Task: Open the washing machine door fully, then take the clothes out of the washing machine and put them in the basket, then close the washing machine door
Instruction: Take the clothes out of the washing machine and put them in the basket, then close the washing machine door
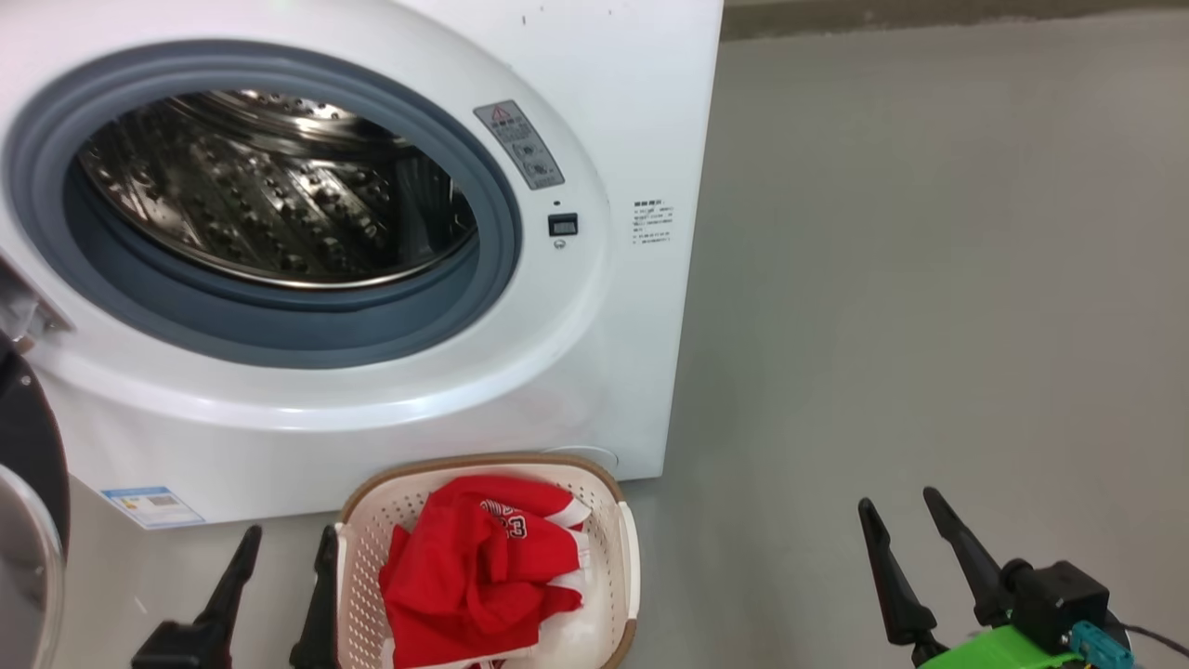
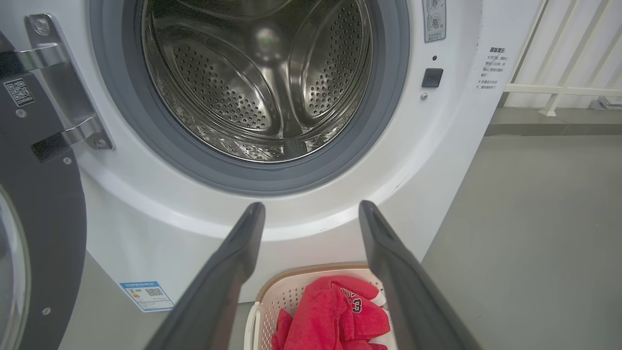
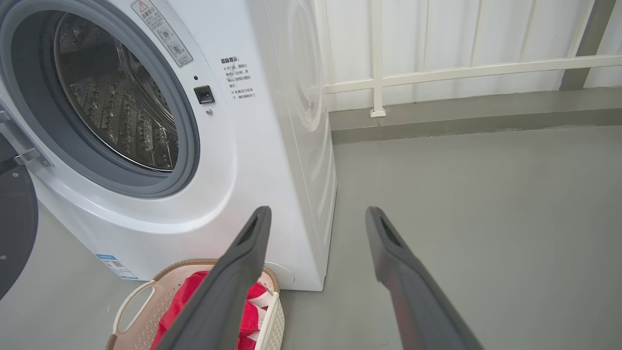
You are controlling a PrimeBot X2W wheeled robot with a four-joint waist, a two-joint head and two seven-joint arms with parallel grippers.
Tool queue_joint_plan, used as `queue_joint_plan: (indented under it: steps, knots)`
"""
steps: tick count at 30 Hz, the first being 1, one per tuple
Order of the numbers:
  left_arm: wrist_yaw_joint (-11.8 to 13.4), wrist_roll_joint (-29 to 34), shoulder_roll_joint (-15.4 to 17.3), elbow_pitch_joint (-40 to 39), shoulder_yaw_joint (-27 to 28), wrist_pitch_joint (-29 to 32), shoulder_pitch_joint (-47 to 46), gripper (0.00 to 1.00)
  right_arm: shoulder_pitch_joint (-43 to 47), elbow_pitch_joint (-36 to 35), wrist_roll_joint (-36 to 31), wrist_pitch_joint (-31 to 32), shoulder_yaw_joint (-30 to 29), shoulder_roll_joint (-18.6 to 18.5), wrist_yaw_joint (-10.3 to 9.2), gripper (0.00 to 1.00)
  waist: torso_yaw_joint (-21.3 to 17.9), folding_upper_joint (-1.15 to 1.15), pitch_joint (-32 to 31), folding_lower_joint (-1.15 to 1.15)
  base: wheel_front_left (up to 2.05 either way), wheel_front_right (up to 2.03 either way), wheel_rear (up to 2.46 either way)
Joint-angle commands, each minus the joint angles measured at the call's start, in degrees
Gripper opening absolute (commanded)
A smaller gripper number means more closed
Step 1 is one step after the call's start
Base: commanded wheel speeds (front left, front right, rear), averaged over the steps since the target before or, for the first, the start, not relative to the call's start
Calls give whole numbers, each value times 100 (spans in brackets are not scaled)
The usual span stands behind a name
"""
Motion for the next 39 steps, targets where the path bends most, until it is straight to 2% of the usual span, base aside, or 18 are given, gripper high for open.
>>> queue_joint_plan:
  steps: [1,14,39]
  knots:
    - [-32,47,56,-200,233,-45,-1,100,-13,-129,-22,-37,108,-36,28,100,31,0,-98,0,0,0,0]
    - [-32,40,-32,-794,521,-45,721,100,311,-198,-47,-37,-20,-36,28,100,84,0,-250,0,0,0,0]
    - [-31,68,-77,-785,578,-45,678,100,274,-222,-37,-37,-67,-36,28,100,128,0,-183,0,-11,11,0]
